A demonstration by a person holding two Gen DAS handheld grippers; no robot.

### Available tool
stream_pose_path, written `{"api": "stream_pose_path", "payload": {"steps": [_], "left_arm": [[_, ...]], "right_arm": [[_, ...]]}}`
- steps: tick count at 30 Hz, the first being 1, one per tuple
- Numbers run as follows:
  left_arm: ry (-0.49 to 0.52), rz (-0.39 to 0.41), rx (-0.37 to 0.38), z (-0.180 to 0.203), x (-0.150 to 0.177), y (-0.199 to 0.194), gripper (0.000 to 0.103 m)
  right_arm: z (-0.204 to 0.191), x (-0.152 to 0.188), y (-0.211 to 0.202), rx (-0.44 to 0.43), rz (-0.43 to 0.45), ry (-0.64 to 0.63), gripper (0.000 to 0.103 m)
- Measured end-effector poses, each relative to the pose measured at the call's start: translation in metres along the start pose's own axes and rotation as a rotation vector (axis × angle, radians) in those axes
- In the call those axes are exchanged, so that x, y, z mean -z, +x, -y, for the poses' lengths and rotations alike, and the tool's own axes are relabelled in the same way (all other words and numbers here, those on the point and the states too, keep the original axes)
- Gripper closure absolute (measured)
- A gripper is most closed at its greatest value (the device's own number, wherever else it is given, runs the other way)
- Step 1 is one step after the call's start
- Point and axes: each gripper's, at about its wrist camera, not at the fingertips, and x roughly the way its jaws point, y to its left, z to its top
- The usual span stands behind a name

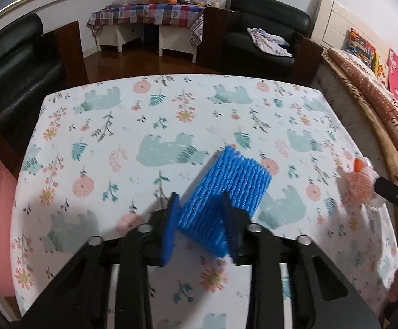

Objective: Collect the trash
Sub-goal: 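Grasp the blue foam sleeve with the left tool while the right tool grasps the pink bag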

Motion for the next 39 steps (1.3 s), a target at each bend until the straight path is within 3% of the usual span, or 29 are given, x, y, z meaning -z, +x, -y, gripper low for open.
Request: {"api": "stream_pose_path", "payload": {"steps": [4, 11, 15, 20, 29, 33, 39], "left_arm": [[-0.011, 0.004, 0.029, 0.002, 0.006, -0.009, 0.096], [-0.047, 0.041, 0.051, -0.001, 0.01, -0.034, 0.097], [-0.065, 0.064, 0.058, 0.0, 0.015, -0.05, 0.097], [-0.089, 0.088, 0.063, -0.003, 0.022, -0.066, 0.097], [-0.145, 0.126, 0.016, -0.01, 0.045, -0.078, 0.097], [-0.167, 0.147, -0.004, -0.011, 0.049, -0.08, 0.097], [-0.18, 0.162, -0.004, -0.004, 0.044, -0.077, 0.097]], "right_arm": [[-0.001, 0.0, 0.008, 0.003, -0.015, -0.002, 0.038], [-0.004, 0.0, 0.015, 0.002, -0.019, -0.029, 0.039], [-0.006, 0.001, 0.016, -0.006, -0.019, -0.031, 0.054], [-0.013, 0.007, 0.009, -0.032, -0.006, -0.044, 0.063], [-0.056, 0.032, 0.005, -0.198, 0.001, -0.094, 0.063], [-0.075, 0.04, -0.001, -0.215, 0.043, -0.174, 0.063], [-0.074, 0.042, -0.001, -0.236, 0.035, -0.176, 0.063]]}}
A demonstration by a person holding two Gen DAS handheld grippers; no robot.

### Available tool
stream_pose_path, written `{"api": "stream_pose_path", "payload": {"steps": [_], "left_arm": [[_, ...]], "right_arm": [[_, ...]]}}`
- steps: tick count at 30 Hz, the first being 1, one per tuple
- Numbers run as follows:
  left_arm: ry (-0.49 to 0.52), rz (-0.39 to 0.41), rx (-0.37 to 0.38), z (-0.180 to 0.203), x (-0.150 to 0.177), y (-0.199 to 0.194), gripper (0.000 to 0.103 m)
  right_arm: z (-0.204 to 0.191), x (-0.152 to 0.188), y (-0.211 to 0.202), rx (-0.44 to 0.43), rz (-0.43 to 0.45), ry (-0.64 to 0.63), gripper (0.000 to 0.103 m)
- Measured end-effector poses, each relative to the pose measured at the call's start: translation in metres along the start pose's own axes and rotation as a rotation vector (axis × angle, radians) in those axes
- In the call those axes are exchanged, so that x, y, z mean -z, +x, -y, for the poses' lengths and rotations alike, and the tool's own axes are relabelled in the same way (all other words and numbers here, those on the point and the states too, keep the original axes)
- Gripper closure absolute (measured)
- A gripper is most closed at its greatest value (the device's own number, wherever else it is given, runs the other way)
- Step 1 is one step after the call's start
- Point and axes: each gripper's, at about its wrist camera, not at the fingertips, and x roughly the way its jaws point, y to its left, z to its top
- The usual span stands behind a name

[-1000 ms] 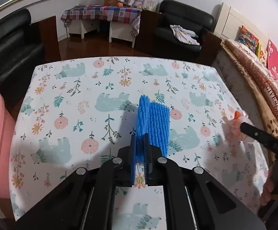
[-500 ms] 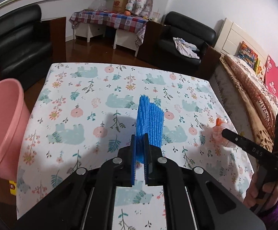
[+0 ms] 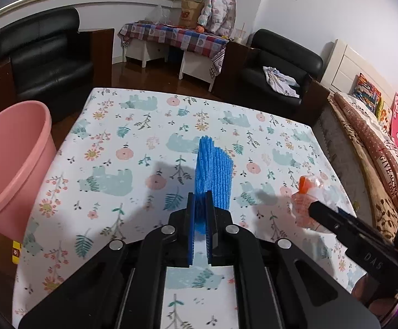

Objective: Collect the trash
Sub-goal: 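Grasp the blue foam sleeve with the left tool while the right tool grasps the pink bag, then carry the blue foam sleeve and pink bag over the pink bucket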

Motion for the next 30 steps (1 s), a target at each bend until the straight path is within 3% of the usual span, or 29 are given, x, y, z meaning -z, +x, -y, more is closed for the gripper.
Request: {"api": "stream_pose_path", "payload": {"steps": [9, 20, 30], "left_arm": [[-0.067, 0.016, -0.036, 0.004, -0.011, 0.007, 0.097], [-0.036, 0.08, -0.08, 0.014, 0.006, -0.033, 0.097], [-0.026, 0.155, -0.08, -0.001, 0.018, -0.075, 0.097]], "right_arm": [[0.006, 0.002, -0.006, -0.044, 0.018, 0.013, 0.063], [0.004, 0.003, -0.014, -0.058, 0.045, -0.005, 0.063], [-0.003, 0.002, -0.009, 0.003, 0.022, -0.031, 0.063]]}}
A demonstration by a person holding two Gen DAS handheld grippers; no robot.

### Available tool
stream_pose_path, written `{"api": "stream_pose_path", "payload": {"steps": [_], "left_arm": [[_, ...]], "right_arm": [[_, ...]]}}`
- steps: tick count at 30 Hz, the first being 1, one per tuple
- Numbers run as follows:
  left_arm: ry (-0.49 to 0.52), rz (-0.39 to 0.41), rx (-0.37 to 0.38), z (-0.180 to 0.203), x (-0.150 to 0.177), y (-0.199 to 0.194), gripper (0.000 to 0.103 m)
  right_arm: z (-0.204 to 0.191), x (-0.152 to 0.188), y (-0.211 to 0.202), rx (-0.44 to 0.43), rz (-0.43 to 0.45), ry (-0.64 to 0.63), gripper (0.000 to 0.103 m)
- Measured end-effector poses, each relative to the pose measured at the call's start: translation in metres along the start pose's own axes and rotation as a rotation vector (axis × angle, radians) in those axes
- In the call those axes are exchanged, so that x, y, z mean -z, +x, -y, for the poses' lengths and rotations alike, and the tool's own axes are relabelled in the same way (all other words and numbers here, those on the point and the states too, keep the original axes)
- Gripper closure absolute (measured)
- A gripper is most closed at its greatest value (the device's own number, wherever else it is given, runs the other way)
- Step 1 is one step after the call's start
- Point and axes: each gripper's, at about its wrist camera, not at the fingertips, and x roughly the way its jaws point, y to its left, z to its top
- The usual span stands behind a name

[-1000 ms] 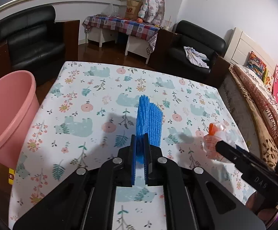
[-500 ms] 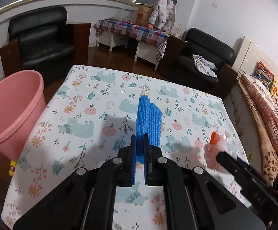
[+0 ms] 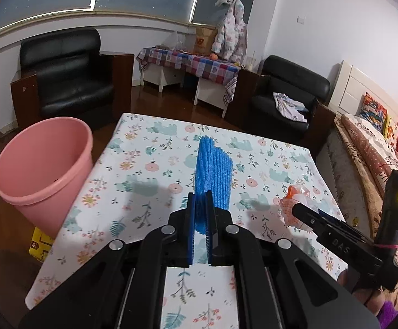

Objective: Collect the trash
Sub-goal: 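Carry the blue foam sleeve and pink bag over the pink bucket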

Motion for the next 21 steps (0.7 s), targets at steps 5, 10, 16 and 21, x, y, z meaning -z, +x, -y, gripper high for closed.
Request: {"api": "stream_pose_path", "payload": {"steps": [5, 10, 16, 21], "left_arm": [[-0.027, 0.027, 0.006, -0.015, -0.004, -0.011, 0.097], [-0.03, 0.048, 0.0, -0.031, -0.009, -0.015, 0.097], [-0.073, 0.082, -0.017, -0.067, -0.02, -0.024, 0.097], [-0.085, 0.137, -0.073, -0.099, -0.031, -0.037, 0.097]], "right_arm": [[-0.013, -0.002, -0.004, -0.026, -0.033, 0.026, 0.063], [-0.053, -0.015, -0.011, -0.065, -0.011, -0.034, 0.063], [-0.11, -0.029, -0.005, -0.14, -0.021, -0.102, 0.063], [-0.163, -0.046, 0.006, -0.217, -0.01, -0.152, 0.063]]}}
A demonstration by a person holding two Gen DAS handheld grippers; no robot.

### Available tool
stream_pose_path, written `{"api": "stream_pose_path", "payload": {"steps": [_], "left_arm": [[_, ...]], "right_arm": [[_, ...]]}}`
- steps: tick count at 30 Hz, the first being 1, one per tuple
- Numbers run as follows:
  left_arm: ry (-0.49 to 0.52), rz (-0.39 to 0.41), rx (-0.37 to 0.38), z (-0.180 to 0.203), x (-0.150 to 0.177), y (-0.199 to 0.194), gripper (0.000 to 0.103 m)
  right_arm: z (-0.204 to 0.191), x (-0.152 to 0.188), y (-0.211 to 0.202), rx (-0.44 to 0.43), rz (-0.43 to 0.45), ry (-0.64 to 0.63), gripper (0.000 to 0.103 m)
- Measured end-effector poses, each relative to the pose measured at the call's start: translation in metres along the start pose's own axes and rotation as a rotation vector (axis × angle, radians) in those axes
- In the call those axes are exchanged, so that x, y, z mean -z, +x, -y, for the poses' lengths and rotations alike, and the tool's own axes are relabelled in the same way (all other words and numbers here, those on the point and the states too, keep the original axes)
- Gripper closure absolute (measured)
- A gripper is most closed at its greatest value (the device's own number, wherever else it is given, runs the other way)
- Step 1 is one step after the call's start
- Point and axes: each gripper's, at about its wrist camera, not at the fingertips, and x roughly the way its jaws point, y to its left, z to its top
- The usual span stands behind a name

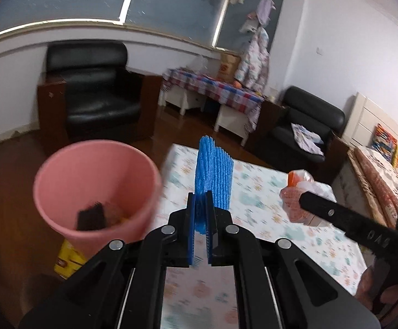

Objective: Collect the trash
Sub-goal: 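Carry the blue foam sleeve and pink bag over the pink bucket, then open both tools to drop the sleeve and bag into the bucket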

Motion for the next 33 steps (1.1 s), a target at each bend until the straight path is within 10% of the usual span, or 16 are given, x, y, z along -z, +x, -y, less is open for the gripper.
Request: {"api": "stream_pose_path", "payload": {"steps": [17, 33], "left_arm": [[-0.119, -0.047, -0.173, -0.116, -0.01, 0.017, 0.097], [-0.162, -0.122, -0.205, -0.149, -0.007, 0.052, 0.097]], "right_arm": [[-0.115, -0.015, 0.124, -0.138, -0.146, -0.121, 0.063], [-0.125, 0.001, 0.194, -0.124, -0.255, -0.14, 0.061]]}}
